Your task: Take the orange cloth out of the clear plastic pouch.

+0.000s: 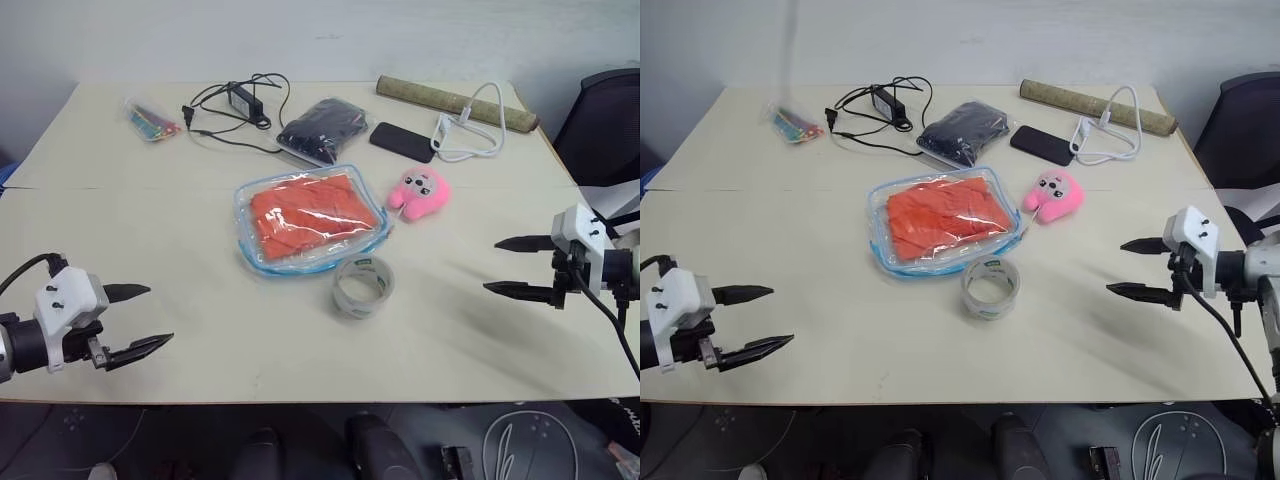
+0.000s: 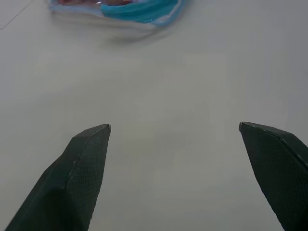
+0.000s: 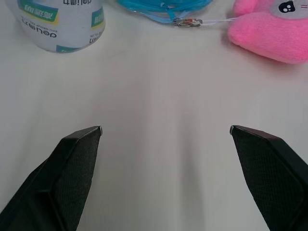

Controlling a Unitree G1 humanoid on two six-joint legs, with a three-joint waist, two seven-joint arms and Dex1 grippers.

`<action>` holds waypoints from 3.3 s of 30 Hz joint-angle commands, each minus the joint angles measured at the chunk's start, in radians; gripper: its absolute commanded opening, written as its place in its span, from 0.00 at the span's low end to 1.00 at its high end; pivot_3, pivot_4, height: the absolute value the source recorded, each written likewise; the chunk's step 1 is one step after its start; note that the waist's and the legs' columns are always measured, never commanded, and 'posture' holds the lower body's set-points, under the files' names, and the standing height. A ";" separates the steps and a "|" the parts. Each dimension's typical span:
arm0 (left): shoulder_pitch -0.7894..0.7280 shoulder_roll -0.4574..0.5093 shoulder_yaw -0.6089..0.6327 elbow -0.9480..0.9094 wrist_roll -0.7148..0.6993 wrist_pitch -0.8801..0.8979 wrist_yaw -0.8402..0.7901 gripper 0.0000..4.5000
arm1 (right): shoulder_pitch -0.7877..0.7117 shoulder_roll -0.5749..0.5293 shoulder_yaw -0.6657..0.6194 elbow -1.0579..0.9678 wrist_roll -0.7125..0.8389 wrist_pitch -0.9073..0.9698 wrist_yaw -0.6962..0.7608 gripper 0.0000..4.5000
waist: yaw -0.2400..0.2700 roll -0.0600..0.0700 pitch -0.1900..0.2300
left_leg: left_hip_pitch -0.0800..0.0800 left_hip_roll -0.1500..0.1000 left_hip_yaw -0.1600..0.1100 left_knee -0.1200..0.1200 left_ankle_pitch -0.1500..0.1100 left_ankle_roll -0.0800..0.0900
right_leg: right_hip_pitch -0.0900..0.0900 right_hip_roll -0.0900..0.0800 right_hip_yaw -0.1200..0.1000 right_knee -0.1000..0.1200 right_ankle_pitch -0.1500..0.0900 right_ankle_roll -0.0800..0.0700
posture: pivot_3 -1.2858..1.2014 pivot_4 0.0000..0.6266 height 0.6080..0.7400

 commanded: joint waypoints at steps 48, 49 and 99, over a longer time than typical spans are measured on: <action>-0.418 0.170 -0.302 -0.256 -0.295 0.232 -0.023 1.00 | -0.355 0.282 0.580 -0.236 -0.335 -0.413 0.132 0.28 | -0.003 0.000 0.000 | -0.003 0.000 -0.002 0.006 0.003 -0.006 | -0.003 0.001 -0.003 0.005 0.000 0.000 | 0.52 0.24 1.00; -0.421 0.169 -0.306 -0.254 -0.293 0.229 -0.023 1.00 | -0.356 0.274 0.577 -0.241 -0.328 -0.411 0.145 0.22 | -0.003 0.000 0.000 | -0.003 0.000 -0.002 0.006 0.003 -0.006 | -0.003 0.001 -0.003 0.005 0.000 0.000 | 0.52 0.24 1.00; -0.599 0.110 -0.469 -0.155 -0.061 0.173 0.066 1.00 | -0.391 -0.199 0.099 -0.050 -0.008 -0.005 0.199 0.99 | 0.000 0.006 0.005 | 0.000 0.000 -0.002 0.017 0.001 -0.001 | 0.001 0.003 0.001 0.012 0.000 0.001 | 0.52 0.24 1.00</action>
